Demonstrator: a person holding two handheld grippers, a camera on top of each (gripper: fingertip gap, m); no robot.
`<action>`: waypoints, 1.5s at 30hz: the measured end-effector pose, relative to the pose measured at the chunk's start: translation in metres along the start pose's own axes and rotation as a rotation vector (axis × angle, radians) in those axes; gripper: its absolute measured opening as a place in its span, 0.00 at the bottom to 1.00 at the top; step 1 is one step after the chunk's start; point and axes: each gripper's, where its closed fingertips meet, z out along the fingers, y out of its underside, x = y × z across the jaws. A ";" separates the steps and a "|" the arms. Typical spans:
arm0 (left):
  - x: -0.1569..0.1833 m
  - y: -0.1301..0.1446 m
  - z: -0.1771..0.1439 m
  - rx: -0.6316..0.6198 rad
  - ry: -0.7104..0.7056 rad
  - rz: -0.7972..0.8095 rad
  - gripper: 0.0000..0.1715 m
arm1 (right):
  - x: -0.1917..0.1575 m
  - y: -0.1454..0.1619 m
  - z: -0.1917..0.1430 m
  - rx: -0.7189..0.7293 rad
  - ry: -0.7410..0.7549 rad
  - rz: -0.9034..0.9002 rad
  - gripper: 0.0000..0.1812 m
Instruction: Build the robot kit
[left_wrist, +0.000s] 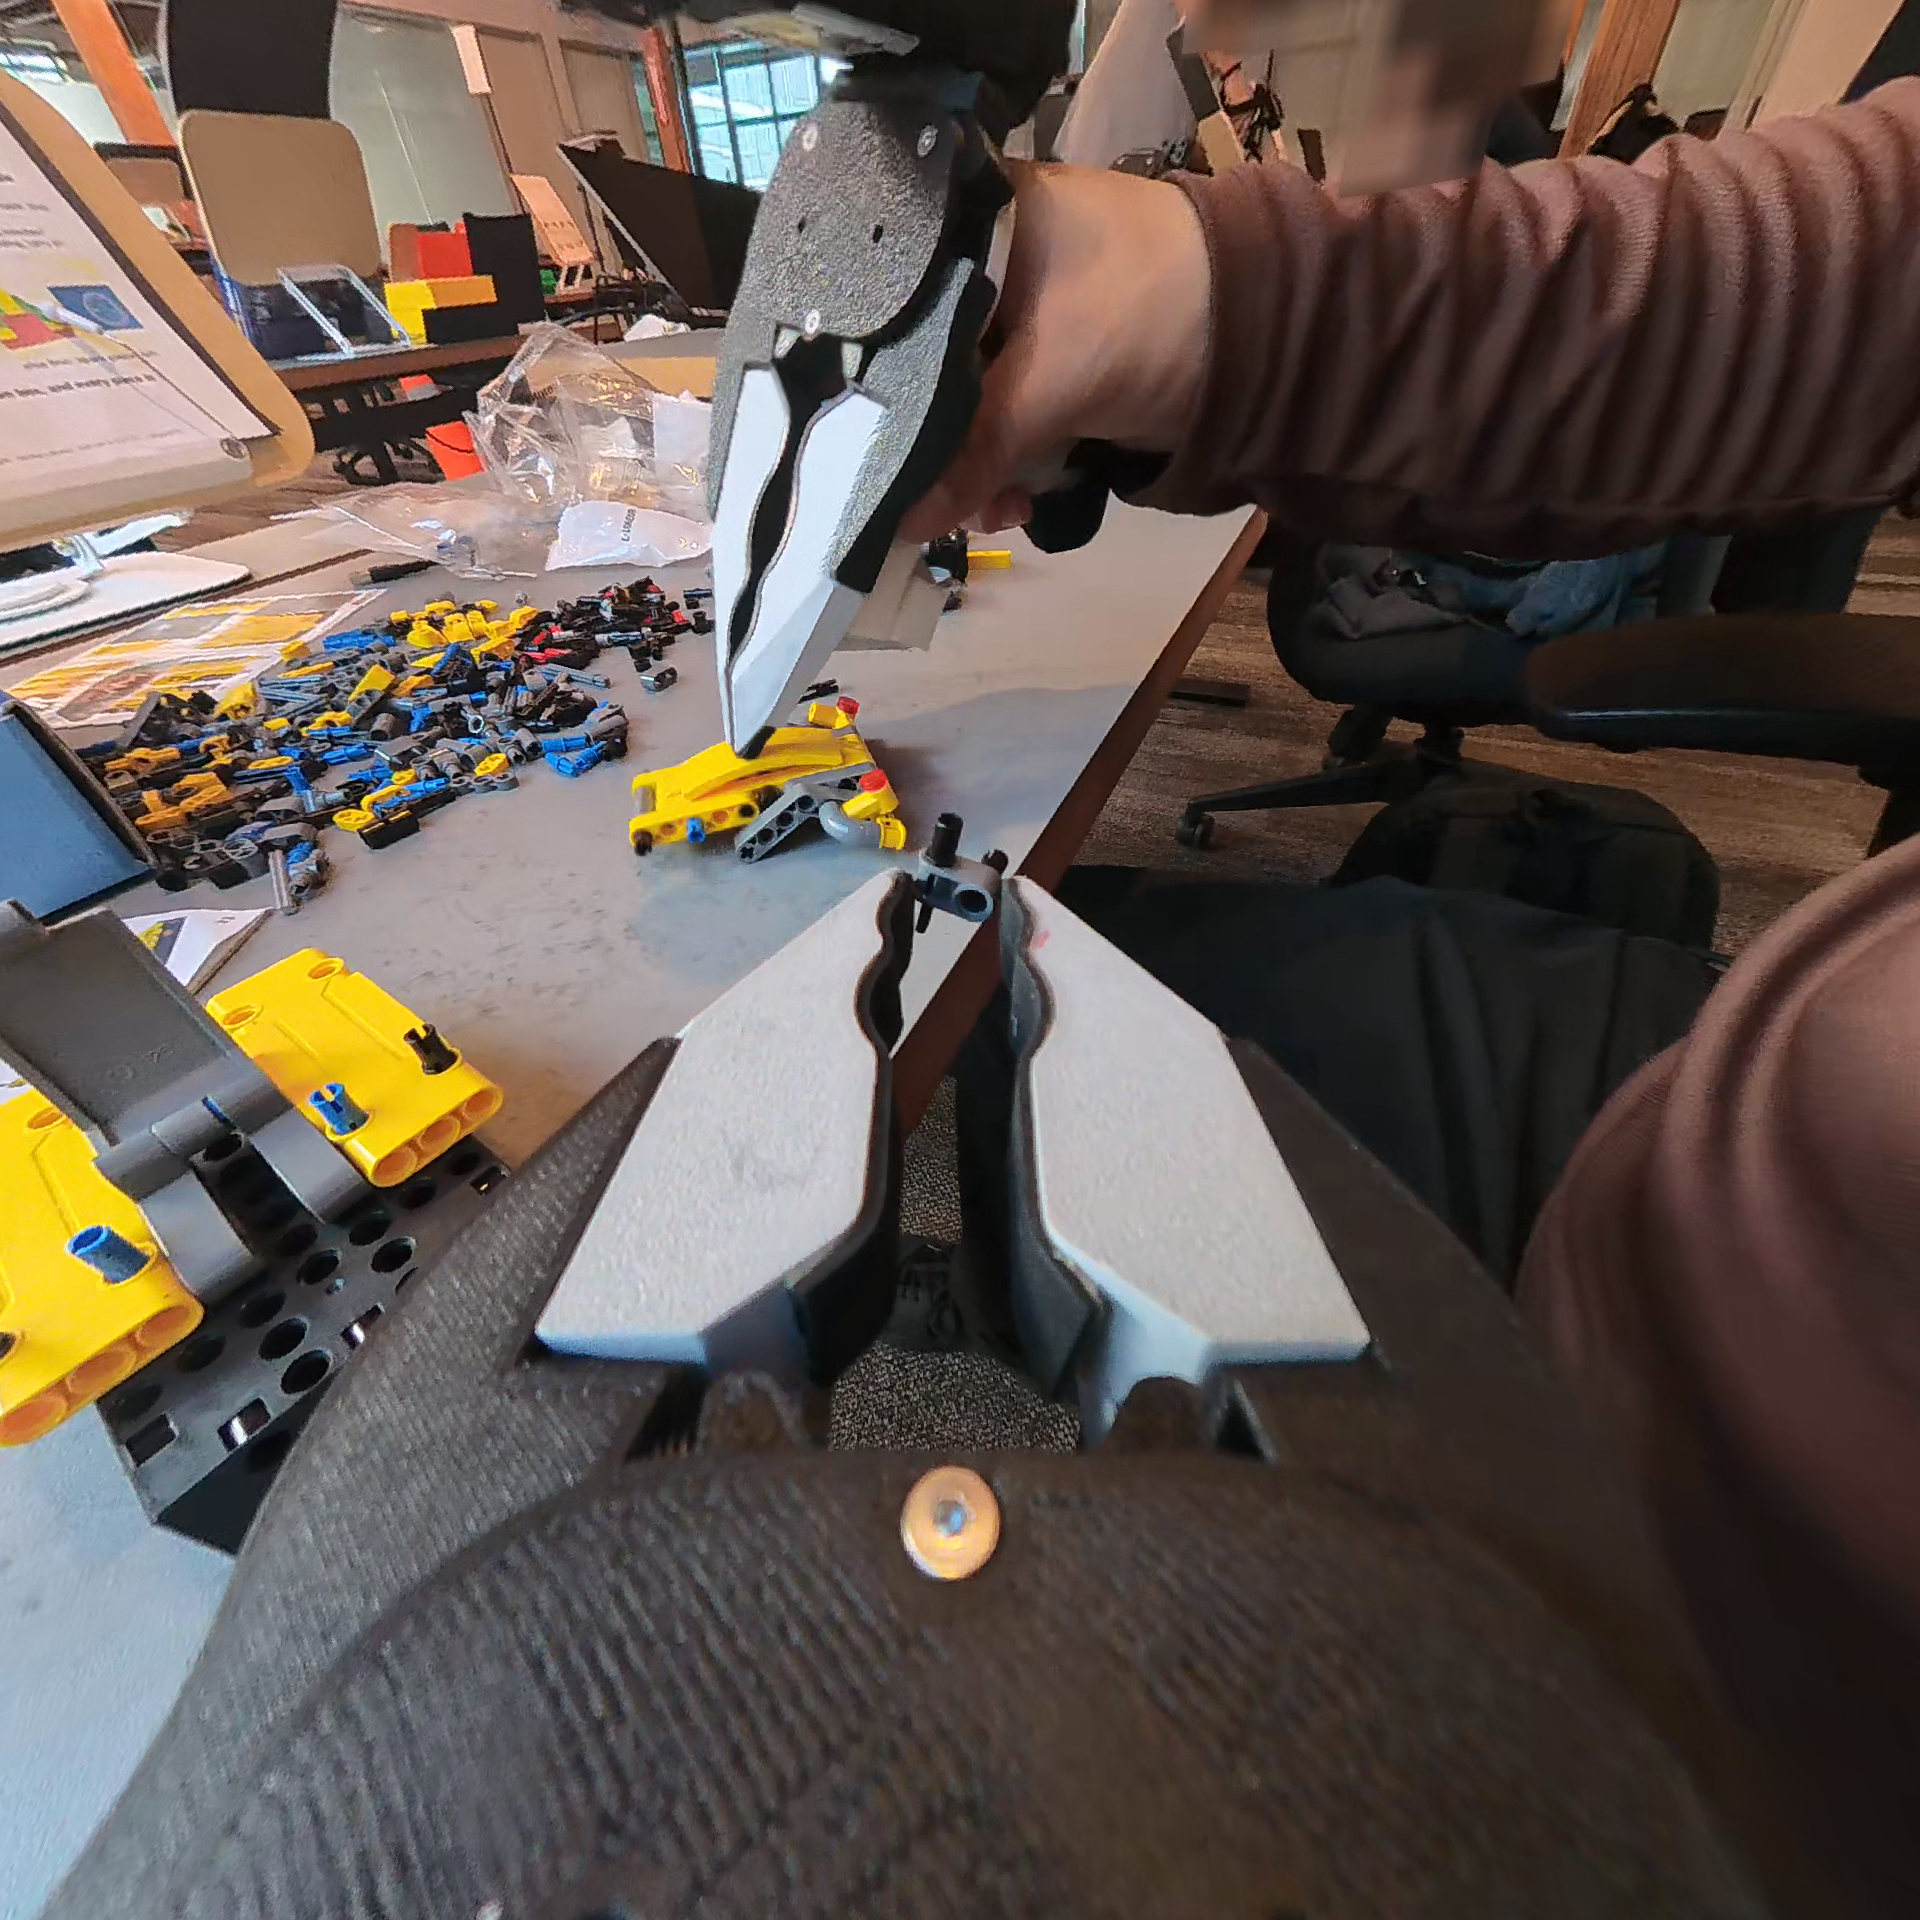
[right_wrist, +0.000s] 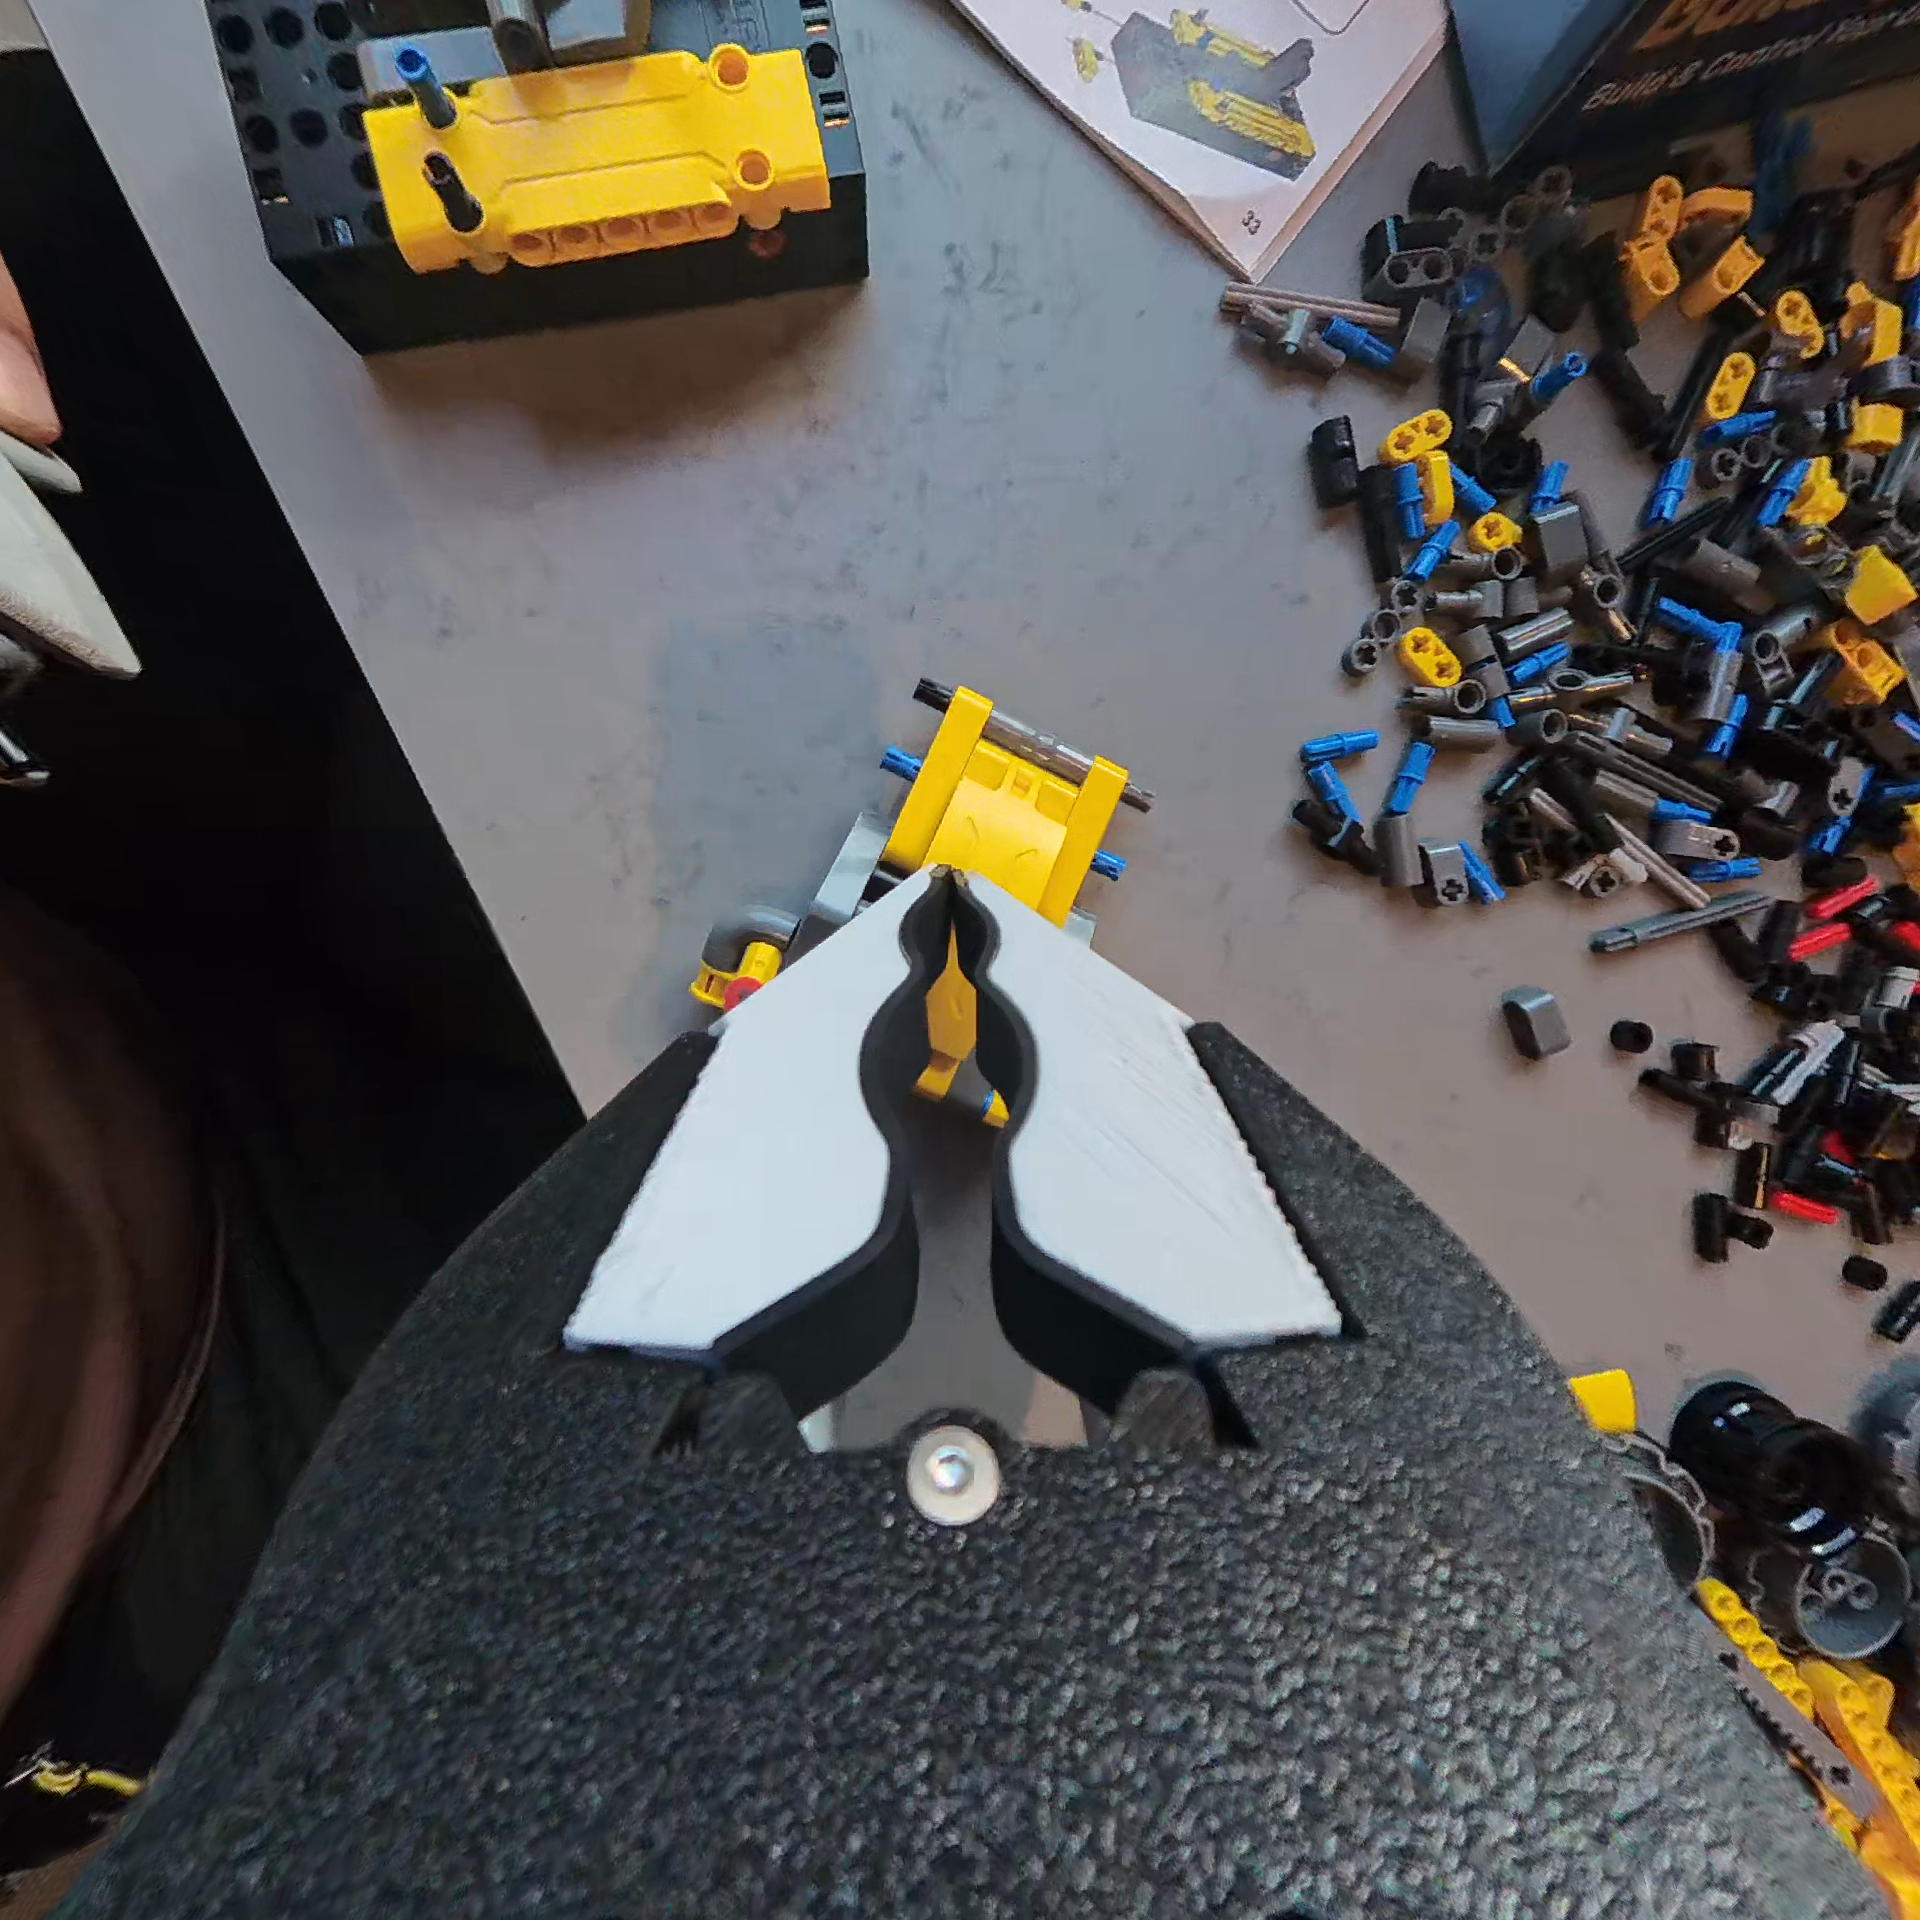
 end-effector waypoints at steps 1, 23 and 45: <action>0.000 0.000 0.000 0.000 0.000 0.001 0.08 | 0.000 -0.001 -0.002 0.013 0.010 -0.004 0.00; 0.005 0.005 0.004 -0.028 0.016 0.030 0.08 | 0.004 0.003 0.003 0.010 0.058 -0.021 0.00; 0.006 0.007 0.006 -0.042 0.017 0.045 0.08 | 0.003 0.003 0.003 0.040 0.024 -0.005 0.00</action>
